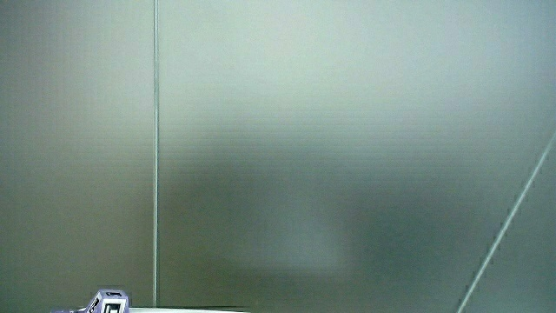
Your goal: Pick green brick
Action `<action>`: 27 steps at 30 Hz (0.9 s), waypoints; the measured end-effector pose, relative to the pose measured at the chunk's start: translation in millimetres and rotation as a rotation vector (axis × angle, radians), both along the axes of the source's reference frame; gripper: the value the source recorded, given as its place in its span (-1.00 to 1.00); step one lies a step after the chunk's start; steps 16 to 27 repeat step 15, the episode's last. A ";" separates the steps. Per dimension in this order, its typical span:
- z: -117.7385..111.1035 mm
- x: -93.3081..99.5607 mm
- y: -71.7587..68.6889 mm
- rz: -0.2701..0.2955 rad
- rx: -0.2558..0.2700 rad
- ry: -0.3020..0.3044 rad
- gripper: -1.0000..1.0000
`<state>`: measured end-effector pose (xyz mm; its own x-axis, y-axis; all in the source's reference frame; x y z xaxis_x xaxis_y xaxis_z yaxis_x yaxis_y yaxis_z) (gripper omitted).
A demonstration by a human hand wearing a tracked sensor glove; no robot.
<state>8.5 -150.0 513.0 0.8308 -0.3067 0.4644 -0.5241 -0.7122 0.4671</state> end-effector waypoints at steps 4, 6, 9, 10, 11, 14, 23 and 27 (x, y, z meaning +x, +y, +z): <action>2.2 0.6 2.0 0.002 0.023 -0.008 1.00; 2.2 0.9 3.4 0.001 0.033 -0.019 1.00; -2.3 2.2 4.2 0.004 0.058 -0.027 1.00; 2.0 2.7 2.8 0.007 0.054 -0.025 1.00; -1.2 3.0 3.0 0.012 0.070 -0.031 1.00; -5.0 4.6 3.1 0.008 0.077 -0.047 1.00; -5.4 5.7 2.3 0.002 0.073 -0.066 1.00; -5.4 5.7 2.3 0.002 0.073 -0.066 1.00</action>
